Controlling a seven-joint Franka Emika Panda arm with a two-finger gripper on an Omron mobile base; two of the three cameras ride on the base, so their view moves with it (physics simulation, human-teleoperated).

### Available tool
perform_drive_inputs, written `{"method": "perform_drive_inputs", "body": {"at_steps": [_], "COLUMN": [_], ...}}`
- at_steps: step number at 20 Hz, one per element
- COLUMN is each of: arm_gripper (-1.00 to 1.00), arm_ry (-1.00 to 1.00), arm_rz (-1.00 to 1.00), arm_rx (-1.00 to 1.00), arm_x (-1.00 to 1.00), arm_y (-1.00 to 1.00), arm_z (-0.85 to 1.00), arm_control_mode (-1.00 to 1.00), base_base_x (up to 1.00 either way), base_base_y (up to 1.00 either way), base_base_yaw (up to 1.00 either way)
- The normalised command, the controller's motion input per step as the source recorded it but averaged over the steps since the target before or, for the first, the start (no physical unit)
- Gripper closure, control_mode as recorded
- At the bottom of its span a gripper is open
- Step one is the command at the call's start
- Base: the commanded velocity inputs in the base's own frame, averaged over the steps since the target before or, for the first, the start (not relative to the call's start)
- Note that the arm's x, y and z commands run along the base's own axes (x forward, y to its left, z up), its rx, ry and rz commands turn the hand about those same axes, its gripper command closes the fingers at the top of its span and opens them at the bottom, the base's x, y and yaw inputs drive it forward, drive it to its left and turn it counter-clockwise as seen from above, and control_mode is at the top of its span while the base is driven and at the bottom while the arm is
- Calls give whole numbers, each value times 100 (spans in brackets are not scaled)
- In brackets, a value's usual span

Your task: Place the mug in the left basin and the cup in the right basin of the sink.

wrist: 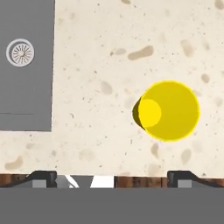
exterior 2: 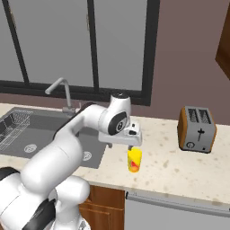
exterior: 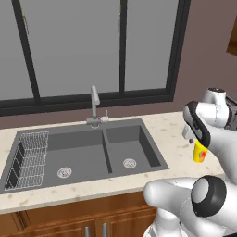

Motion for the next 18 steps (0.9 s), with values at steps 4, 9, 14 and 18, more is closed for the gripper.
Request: {"method": "perform_drive_inputs", "body": {"at_steps": [4, 9, 14, 18], "arm_gripper": [-100, -100, -100, -100], "arm_ry": [0, 0, 0, 0], "arm_rz": [0, 0, 0, 0], "arm_rx": [0, 0, 0, 0], "arm_x": [19, 18, 18, 21], "arm_y": [-10, -15, -11, -7], "arm_z": [-26, -29, -24, -20], "arm_control_mode": [-100, -100, -100, -100], "base_base_x": [0, 0, 0, 0], "base_base_y": [0, 0, 0, 0], "base_base_yaw": [0, 0, 0, 0]}}
